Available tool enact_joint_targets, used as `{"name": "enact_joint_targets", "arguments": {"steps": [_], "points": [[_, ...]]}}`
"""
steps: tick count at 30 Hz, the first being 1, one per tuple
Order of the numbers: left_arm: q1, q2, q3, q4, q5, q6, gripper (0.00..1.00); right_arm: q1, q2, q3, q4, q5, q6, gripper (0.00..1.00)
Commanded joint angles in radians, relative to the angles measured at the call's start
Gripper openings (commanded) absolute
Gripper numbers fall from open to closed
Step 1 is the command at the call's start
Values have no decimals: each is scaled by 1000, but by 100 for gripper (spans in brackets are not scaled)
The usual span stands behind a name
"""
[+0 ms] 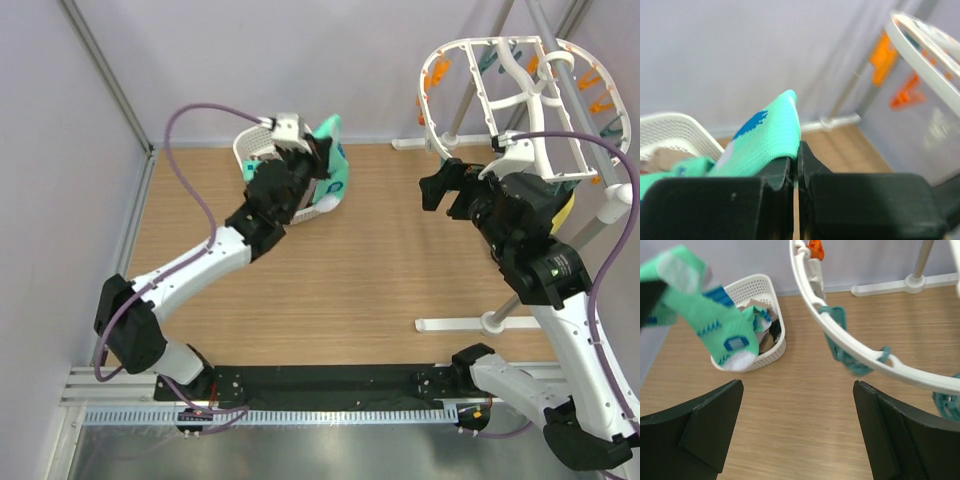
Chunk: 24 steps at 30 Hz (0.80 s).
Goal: Remove the socks clipped to the hanger
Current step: Place the sock in the bin.
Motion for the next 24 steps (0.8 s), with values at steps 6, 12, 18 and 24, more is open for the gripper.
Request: {"name": "enact_joint_targets", "arguments": {"steps": [6, 12, 18, 24], "points": [[265, 159, 339, -280, 68, 33, 0, -2, -70, 18, -85, -335, 9, 100], [358, 375, 395, -386, 65, -56, 0, -2, -135, -93, 38, -429, 71, 100], [387, 608, 413, -358, 209, -162, 5, -2, -122, -128, 78, -484, 95, 100], [399, 783, 551, -424, 297, -199, 12, -2, -153, -79, 45, -472, 78, 100]]}}
